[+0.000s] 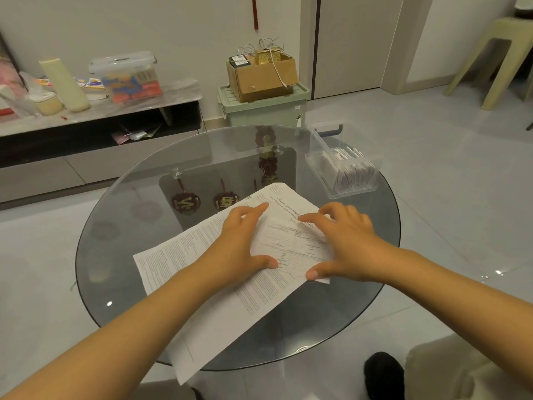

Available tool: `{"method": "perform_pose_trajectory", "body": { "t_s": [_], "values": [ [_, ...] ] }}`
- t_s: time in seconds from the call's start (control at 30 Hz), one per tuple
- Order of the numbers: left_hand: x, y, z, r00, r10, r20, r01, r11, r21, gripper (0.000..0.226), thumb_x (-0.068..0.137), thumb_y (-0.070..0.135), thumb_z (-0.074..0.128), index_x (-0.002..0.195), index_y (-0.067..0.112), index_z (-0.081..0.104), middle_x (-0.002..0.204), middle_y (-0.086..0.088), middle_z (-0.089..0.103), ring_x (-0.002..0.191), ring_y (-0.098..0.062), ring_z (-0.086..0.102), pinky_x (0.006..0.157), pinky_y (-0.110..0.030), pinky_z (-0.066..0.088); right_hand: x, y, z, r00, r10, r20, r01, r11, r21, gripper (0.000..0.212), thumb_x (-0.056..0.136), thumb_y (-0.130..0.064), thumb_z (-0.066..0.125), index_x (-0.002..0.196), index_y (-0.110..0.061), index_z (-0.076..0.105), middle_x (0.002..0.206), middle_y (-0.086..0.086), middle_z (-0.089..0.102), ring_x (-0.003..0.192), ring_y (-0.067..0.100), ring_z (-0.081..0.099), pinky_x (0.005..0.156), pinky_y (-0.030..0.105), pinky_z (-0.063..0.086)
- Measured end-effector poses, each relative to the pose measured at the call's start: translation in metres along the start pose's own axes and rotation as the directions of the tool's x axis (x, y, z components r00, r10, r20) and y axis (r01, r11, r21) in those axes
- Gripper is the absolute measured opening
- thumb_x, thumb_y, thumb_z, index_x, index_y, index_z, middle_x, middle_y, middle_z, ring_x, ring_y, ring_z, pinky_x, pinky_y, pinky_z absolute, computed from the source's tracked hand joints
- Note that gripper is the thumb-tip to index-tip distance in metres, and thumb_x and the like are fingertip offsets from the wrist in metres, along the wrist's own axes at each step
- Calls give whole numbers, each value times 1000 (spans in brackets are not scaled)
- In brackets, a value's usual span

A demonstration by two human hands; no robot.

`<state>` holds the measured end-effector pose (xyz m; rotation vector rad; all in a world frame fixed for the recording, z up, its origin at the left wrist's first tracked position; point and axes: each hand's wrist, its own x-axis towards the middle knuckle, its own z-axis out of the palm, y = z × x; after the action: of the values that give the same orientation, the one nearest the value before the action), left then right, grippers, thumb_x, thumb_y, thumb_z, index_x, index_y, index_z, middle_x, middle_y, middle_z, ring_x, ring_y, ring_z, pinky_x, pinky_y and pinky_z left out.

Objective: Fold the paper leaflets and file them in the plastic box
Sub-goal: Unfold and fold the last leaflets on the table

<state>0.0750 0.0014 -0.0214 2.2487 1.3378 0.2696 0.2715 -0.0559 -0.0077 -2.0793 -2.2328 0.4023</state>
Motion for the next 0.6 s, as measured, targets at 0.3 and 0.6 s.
{"method": "perform_pose_trajectory", "body": {
  "t_s": [0.3,0.6],
  "values": [
    [-1,-3,-6,923,333,191,-376,888,267,50,86,52,56,133,35,51,141,17,44,129,-2,35,109,-25,25,-9,-3,-1,980,-197,39,197,980,14,47,78,-52,66,122,-38,55,125,-11,47,122,12,33,106,29,27],
    [-2,7,-4,933,355,63,-359,894,270,49,91,52,30,108,26,68,107,10,69,95,-9,60,85,-31,48,-12,-9,-4,975,-201,-96,199,980,-32,38,84,-58,49,107,-32,65,102,-12,66,90,11,58,73,26,49]
  ]
}}
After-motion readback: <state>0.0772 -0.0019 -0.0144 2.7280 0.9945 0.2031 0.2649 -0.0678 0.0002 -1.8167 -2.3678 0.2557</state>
